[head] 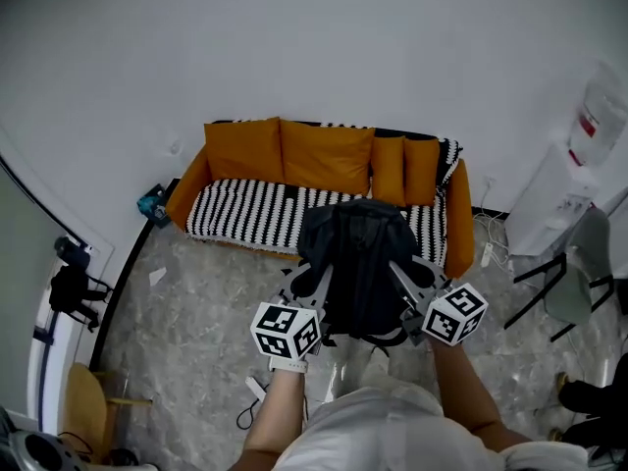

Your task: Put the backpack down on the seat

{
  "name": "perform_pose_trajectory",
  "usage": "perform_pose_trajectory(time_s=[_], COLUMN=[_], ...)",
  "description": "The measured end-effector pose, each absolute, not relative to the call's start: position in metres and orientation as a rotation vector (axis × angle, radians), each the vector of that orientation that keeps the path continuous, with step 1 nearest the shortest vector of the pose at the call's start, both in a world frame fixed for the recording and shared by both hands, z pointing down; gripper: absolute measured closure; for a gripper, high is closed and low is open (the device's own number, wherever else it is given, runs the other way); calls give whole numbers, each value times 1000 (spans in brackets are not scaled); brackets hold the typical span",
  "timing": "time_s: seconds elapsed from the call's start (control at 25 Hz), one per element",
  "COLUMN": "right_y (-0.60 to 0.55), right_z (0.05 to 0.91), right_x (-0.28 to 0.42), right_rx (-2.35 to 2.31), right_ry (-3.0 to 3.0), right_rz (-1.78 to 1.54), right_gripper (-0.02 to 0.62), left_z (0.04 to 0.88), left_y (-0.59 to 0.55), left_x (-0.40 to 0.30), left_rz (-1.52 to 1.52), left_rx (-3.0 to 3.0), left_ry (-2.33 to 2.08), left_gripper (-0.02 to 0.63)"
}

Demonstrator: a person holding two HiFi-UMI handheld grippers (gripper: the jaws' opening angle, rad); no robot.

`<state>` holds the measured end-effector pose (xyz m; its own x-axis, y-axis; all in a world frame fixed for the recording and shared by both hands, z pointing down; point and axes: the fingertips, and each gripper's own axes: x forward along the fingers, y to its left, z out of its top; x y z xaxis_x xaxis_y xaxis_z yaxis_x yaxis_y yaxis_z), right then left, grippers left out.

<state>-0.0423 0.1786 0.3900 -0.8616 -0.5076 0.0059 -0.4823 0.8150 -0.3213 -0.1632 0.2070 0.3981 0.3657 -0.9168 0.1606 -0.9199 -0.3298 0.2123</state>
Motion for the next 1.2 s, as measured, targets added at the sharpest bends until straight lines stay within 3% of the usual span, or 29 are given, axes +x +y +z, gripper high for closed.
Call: perform_pose_trajectory(time_s=[0.44,1.2], right_y=[52,-45], right_z=[375,375], right_x=[-19,9], right_rx=[-754,-873], right_ry=[2915,2865], right_rz=[-443,-446], right_gripper=[548,548], left_z=[386,388], left_y=[82,-29], left_x=[-138,-112], left_rz=[-17,-12], left_rx=[2369,2429], left_ry=[-1646,-1544], left_gripper=[551,551])
